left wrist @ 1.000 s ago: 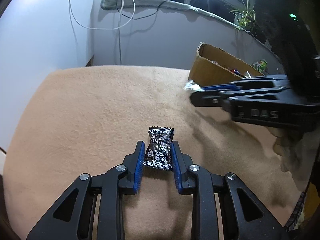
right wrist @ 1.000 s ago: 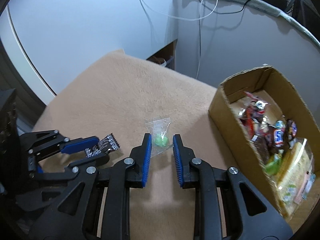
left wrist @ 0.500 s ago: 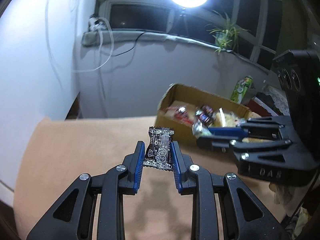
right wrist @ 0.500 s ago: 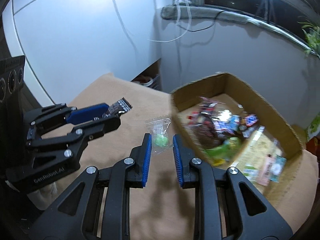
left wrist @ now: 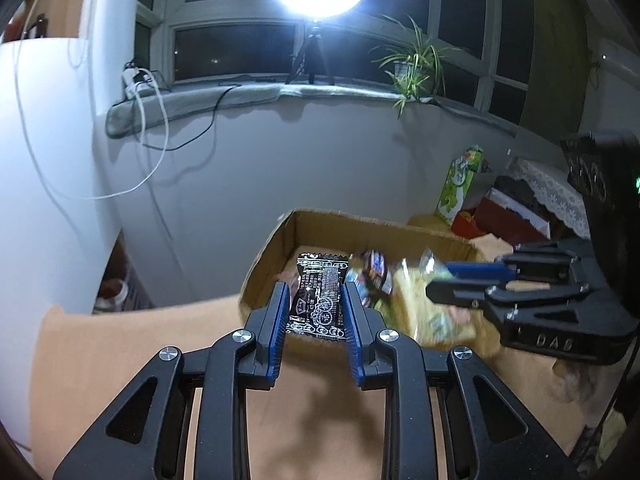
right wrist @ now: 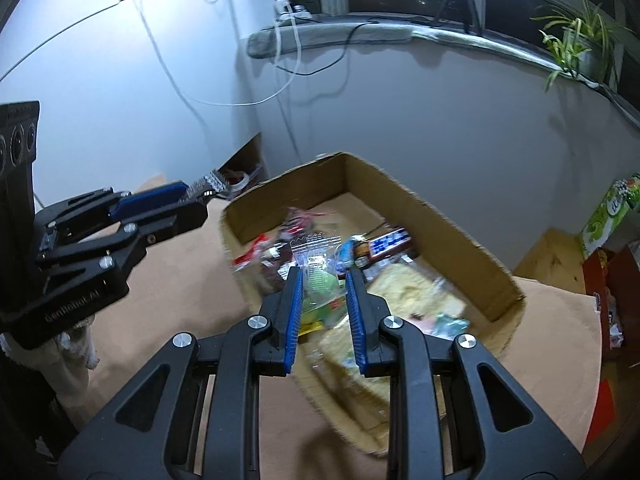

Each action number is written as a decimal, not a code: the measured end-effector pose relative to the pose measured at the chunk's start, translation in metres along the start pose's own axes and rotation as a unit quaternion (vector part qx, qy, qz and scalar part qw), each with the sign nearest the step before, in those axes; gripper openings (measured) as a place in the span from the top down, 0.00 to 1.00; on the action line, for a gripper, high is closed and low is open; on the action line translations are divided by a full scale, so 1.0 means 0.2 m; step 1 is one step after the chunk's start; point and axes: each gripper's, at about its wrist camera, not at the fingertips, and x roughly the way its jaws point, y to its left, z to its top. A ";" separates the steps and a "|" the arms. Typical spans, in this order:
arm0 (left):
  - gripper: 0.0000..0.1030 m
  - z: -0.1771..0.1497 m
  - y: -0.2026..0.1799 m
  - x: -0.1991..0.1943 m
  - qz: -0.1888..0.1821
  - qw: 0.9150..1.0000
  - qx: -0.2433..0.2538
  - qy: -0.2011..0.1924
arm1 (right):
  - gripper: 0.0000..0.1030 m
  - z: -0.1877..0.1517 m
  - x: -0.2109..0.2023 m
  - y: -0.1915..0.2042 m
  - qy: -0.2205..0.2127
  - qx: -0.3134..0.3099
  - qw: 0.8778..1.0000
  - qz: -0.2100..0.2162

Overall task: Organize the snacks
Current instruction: 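Carry both candies over the box and lower them inside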

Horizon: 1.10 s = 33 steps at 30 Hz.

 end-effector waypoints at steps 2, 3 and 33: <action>0.76 0.04 -0.01 0.03 -0.006 1.000 -0.001 -0.002 | 0.78 0.01 0.01 -0.04 -0.002 0.005 1.000 -0.005; 0.76 0.06 -0.03 0.05 -0.008 1.000 0.001 -0.002 | 0.78 0.01 0.01 -0.06 -0.004 0.009 1.000 -0.005; 0.76 0.07 -0.05 0.27 0.006 1.000 -0.012 0.010 | 0.77 0.04 0.17 -0.18 0.015 0.026 0.999 -0.021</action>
